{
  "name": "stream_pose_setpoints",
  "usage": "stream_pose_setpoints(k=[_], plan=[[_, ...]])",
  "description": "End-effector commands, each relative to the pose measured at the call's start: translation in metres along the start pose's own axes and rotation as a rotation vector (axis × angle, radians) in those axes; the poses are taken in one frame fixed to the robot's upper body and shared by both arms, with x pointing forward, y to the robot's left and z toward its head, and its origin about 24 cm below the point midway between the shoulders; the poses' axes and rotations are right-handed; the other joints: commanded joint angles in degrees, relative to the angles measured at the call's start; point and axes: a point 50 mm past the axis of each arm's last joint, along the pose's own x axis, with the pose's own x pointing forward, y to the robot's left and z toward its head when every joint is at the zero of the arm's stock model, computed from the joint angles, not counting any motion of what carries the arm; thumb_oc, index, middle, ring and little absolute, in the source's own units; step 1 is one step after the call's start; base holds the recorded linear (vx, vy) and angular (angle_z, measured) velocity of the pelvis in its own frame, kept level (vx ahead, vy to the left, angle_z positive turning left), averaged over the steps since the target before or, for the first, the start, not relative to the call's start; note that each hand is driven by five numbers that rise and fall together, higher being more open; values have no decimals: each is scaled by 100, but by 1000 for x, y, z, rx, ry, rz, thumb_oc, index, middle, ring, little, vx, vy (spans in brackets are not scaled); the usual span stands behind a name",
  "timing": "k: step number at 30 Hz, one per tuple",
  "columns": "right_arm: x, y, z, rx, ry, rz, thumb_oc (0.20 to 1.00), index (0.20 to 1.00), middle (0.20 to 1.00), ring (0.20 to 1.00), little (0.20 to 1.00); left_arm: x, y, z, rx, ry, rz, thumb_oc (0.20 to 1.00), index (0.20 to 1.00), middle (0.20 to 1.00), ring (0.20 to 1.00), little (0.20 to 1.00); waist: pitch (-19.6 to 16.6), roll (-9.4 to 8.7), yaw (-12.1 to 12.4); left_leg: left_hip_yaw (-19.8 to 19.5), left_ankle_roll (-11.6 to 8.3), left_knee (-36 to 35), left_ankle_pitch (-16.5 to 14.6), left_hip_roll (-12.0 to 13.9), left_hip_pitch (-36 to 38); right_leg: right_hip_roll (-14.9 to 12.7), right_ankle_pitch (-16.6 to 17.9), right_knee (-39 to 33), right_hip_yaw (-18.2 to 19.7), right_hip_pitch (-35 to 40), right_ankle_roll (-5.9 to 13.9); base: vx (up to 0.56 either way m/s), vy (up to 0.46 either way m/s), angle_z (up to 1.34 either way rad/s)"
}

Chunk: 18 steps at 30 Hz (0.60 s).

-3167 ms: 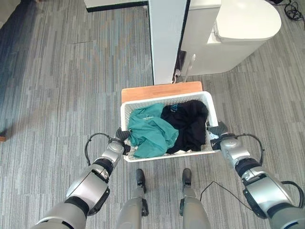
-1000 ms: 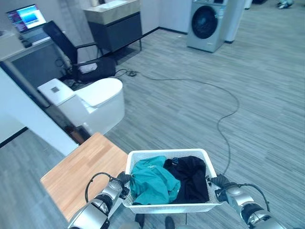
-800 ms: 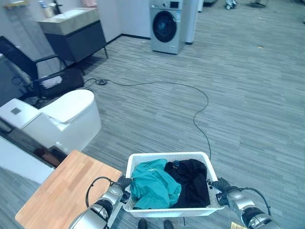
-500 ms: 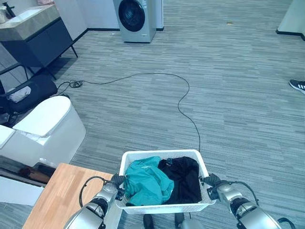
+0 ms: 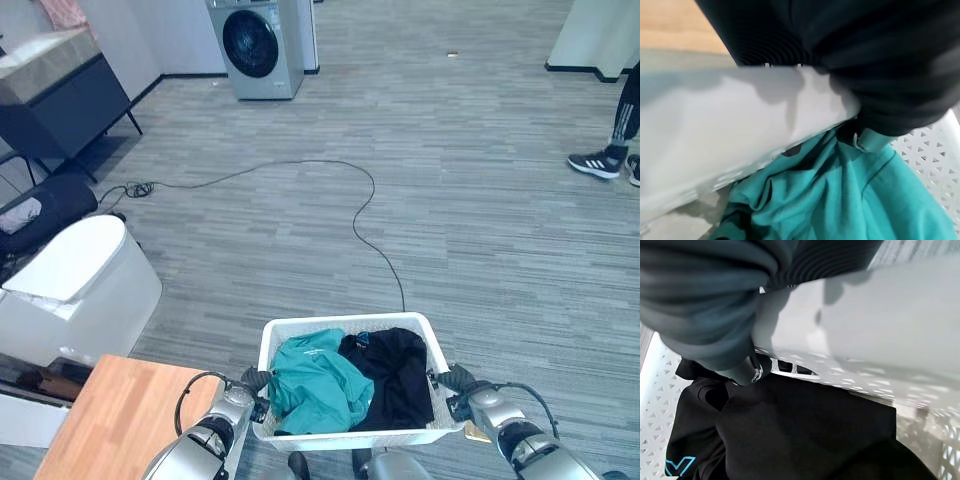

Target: Grab the laundry basket,head to the washer,open it,put in the laundry and shut it.

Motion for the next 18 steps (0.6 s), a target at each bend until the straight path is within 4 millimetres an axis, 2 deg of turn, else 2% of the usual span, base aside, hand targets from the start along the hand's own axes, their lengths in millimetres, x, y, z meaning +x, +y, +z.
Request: stream_pose_setpoints(k=[1, 2, 3, 5, 6, 8, 11, 12, 13, 15, 16, 17, 18], plan=[[-1, -2, 29, 154, -152, 51, 200, 200, 200, 200, 200, 2, 5, 32, -113, -88, -10, 200, 200, 200, 200, 200, -223, -121, -6, 97, 368, -160, 7, -121, -359, -66, 67, -830, 284, 1062, 591, 141, 23, 24], [-1, -2, 29, 155, -152, 51, 200, 200, 200, 200, 200, 2, 5, 32, -113, -88, -10, 200, 200, 200, 200, 200, -219, -126, -12, 94, 371, -158, 0, -131, -351, -74, 61, -838, 277, 1078, 595, 166, 44, 33], [-1, -1, 29, 148, -153, 56, 200, 200, 200, 200, 200, 2, 5, 34, -108, -93, -11, 200, 200, 200, 200, 200, -233, -107, 23, 109, 419, -466, -1, -150, -430, -91, 36, -890, 289, 1157, 611, 217, 66, 27], [0, 1, 32, 135, -153, 71, 200, 200, 200, 200, 200, 2, 5, 37, -93, -105, -3, 200, 200, 200, 200, 200, -245, 6, 132, 62, 437, -1548, 357, -171, -449, -23, -40, -972, 341, 1341, 662, 405, 117, 7], [2, 5, 40, 121, -156, 79, 200, 200, 200, 200, 200, 2, 8, 44, -90, -123, 6, 200, 200, 200, 200, 200, -232, 66, 209, 65, 408, -2111, 588, -95, -490, -8, -128, -995, 405, 1471, 687, 446, 134, -8], [5, 10, 52, 99, -156, 102, 200, 200, 200, 200, 200, 2, 11, 49, -101, -134, 14, 200, 200, 200, 200, 200, -279, 100, 290, 109, 359, -2249, 731, -21, -525, -44, -215, -1028, 485, 1657, 728, 420, 138, -9], [8, 24, 54, 171, -117, 147, 200, 200, 200, 200, 200, 2, 14, 49, -110, -127, 19, 200, 200, 200, 200, 200, -542, 42, 432, -13, 601, -2121, 574, -169, -327, -293, -416, -774, 609, 1896, 881, 571, 219, -41], [9, 31, 53, 181, -98, 165, 200, 200, 200, 200, 200, 2, 14, 51, -96, -135, 14, 200, 200, 200, 200, 200, -697, -95, 523, 73, 811, -1968, 288, -401, -183, -564, -44, 14, 672, 1725, 1115, 658, 303, -33], [9, 33, 51, 189, -91, 169, 200, 200, 200, 200, 200, 2, 15, 50, -97, -137, 14, 200, 200, 200, 200, 200, -700, -137, 537, 109, 917, -1977, 182, -517, -31, -695, 439, 606, 683, 1506, 1192, 614, 317, -23], [10, 36, 59, 183, -107, 173, 200, 200, 200, 200, 200, 2, 16, 53, -127, -145, 16, 200, 200, 200, 200, 200, -579, -45, 516, 92, 1049, -2161, 121, -537, 324, -706, 1371, 1756, 723, 867, 1234, 334, 236, -33], [10, 37, 62, 184, -112, 177, 200, 200, 200, 200, 200, 2, 18, 57, -141, -154, 18, 200, 200, 200, 200, 200, -491, 46, 455, 76, 1085, -2275, 95, -478, 508, -623, 1512, 2212, 678, 575, 1262, 327, 237, -39], [10, 37, 62, 175, -109, 178, 200, 200, 200, 200, 200, 2, 20, 59, -141, -156, 22, 200, 200, 200, 200, 200, -418, 126, 425, 73, 1135, -2330, 43, -462, 638, -549, 1503, 2543, 581, 373, 1260, 359, 176, -18], [10, 35, 64, 179, -117, 177, 200, 200, 200, 200, 200, 2, 22, 63, -136, -157, 23, 200, 200, 200, 200, 200, -366, 152, 278, -68, 1138, -2443, 13, -492, 803, -122, 1156, 2810, 761, 47, 1243, 435, 148, 6]])
